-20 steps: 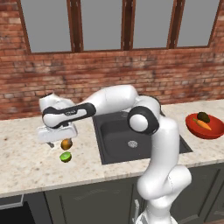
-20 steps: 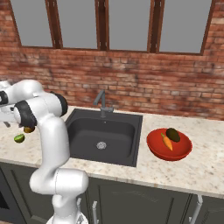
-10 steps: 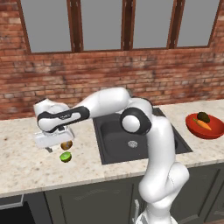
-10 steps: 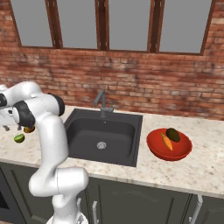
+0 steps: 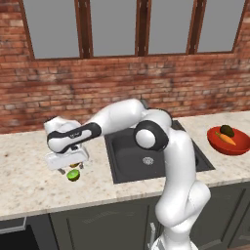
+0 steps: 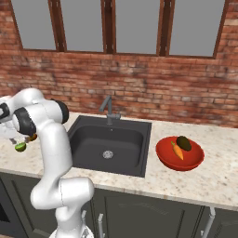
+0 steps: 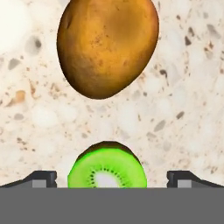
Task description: There is a mixed pile of frozen fruits and vegetables on the counter. Locate all the frozen vegetables and place the items in a bowl on the counter. Take all the frozen fruits and defrost them in a running sink.
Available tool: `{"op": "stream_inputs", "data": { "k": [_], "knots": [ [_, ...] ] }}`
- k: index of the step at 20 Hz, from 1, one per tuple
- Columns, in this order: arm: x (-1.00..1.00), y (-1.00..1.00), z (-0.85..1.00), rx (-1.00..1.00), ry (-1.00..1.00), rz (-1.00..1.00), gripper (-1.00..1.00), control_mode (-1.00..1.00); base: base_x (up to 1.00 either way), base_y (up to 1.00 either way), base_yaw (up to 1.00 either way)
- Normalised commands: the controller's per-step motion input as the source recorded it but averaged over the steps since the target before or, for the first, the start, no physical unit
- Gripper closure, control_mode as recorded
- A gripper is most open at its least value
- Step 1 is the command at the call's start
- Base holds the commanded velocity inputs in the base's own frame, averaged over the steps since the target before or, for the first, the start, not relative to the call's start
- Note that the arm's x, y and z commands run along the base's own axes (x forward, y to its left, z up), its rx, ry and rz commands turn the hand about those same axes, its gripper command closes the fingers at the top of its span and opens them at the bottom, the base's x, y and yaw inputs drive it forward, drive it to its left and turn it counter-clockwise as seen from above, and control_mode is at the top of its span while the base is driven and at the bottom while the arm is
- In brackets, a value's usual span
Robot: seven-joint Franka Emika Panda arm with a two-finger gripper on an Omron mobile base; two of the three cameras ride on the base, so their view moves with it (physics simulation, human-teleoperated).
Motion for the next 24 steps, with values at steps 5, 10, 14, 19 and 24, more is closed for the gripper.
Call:
{"op": "stream_inputs", "data": {
  "k": [5, 10, 14, 19, 24],
  "knots": [
    [-0.05, 0.0, -0.39, 0.0, 0.0, 0.0, -1.0, -1.0, 0.0, 0.0, 0.0],
    [-0.01, 0.0, -0.28, 0.0, -0.02, 0.0, -1.0, -1.0, 0.0, 0.0, 0.0],
    [0.0, 0.02, -0.14, 0.0, 0.0, 0.0, 1.0, -1.0, 0.0, 0.0, 0.0],
    [-0.02, 0.0, 0.0, 0.0, 0.0, 0.0, 1.0, -1.0, 0.0, 0.0, 0.0],
    [-0.13, -0.29, 0.53, 0.01, 0.0, 0.0, 1.0, -1.0, 0.0, 0.0, 0.0]
  ]
}}
